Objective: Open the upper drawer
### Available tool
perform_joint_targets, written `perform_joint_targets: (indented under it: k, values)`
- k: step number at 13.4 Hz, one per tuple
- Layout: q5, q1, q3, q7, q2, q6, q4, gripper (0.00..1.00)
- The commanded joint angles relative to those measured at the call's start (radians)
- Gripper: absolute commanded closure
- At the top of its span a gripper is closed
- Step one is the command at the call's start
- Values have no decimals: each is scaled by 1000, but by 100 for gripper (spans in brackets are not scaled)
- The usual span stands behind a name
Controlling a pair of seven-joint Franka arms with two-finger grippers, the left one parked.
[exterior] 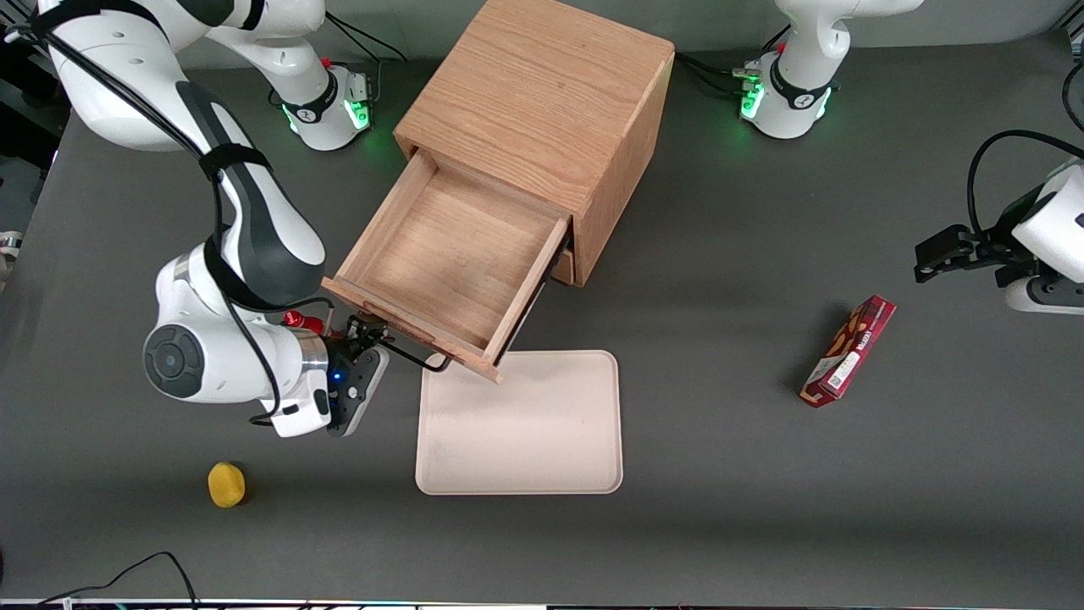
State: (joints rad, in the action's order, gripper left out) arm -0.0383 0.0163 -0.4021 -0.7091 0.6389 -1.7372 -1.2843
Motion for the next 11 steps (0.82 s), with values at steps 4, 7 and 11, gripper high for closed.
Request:
perform_joint_targets:
  k: [4,7,11]
  values:
    - [11,-12,-1,269,-158,194,135,0]
    - [14,-9,-3,691,-270,223,135,0]
    - [92,14,23,982,-405,281,51,0]
